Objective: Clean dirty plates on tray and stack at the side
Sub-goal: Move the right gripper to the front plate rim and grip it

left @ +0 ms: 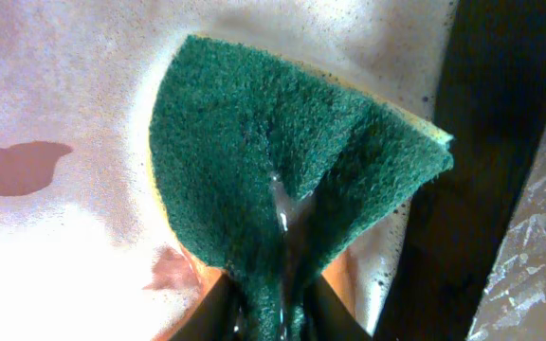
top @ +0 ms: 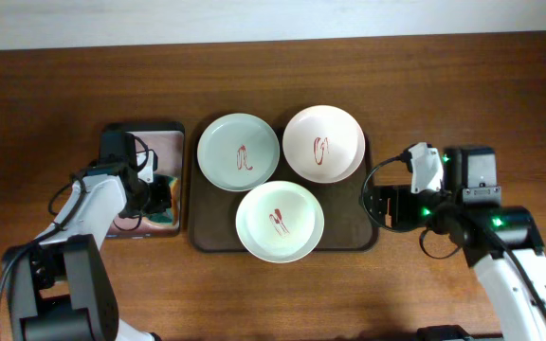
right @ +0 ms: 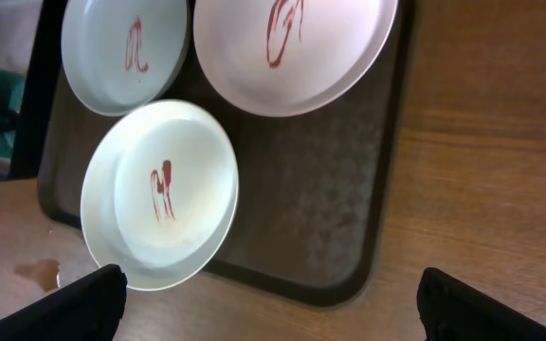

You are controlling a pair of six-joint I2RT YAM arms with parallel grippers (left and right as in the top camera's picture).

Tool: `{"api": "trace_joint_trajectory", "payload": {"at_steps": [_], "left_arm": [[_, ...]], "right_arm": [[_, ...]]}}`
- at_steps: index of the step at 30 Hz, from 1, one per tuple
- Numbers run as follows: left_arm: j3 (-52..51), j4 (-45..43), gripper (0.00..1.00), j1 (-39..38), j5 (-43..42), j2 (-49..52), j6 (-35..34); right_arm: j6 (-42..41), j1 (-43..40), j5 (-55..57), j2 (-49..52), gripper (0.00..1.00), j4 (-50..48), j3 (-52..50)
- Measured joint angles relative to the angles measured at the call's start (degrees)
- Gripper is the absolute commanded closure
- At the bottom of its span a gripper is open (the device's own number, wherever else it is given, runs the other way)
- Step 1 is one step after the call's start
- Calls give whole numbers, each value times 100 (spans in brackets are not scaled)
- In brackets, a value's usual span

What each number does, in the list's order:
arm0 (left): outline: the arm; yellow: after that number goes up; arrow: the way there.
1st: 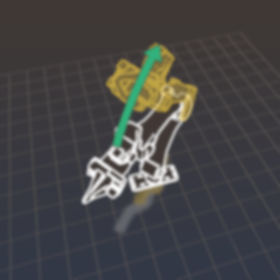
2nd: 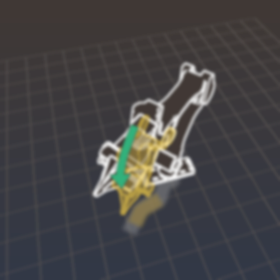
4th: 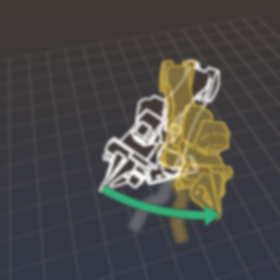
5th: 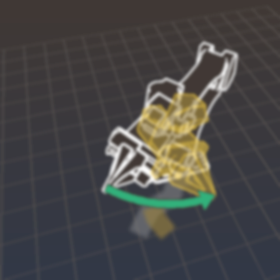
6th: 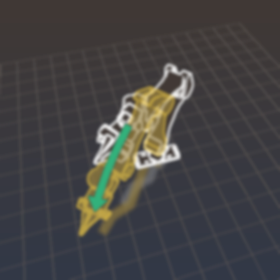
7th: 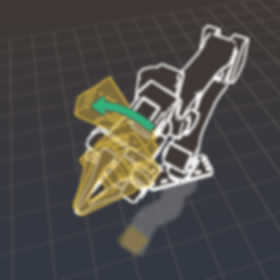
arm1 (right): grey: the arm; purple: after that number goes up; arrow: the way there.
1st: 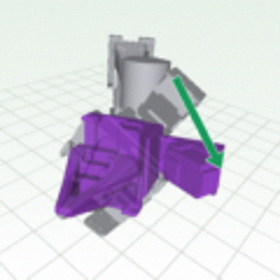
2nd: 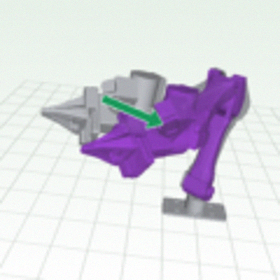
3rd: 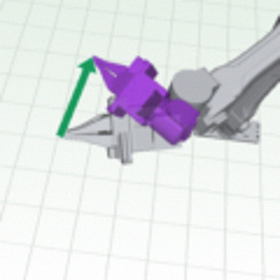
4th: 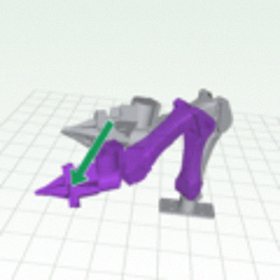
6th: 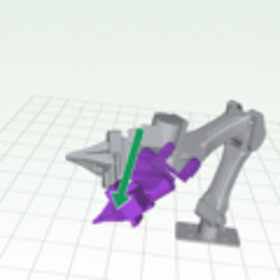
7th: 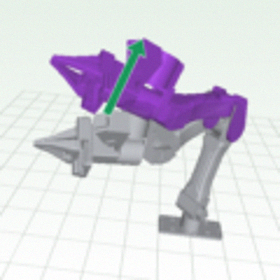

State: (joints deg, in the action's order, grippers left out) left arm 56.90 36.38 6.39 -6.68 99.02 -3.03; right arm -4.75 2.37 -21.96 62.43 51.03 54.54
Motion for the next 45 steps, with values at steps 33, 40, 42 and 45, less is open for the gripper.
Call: {"api": "trace_joint_trajectory", "payload": {"at_steps": [33, 40, 42, 45], "left_arm": [[-116, 245, 100, -7, -15, -120, -7], [-107, 103, 100, -7, 221, -1082, -94], [-105, -4, 100, -7, 267, -1224, -111], [-105, -201, 100, -7, 289, -1340, -114]], "right_arm": [[-518, 1703, -153, 3665, 77, -1578, 7], [-562, 1740, -151, 3716, 86, -1784, 7], [-577, 1740, -151, 3716, 91, -1843, 7], [-693, 1740, -59, 3716, 95, -1878, 7]]}}
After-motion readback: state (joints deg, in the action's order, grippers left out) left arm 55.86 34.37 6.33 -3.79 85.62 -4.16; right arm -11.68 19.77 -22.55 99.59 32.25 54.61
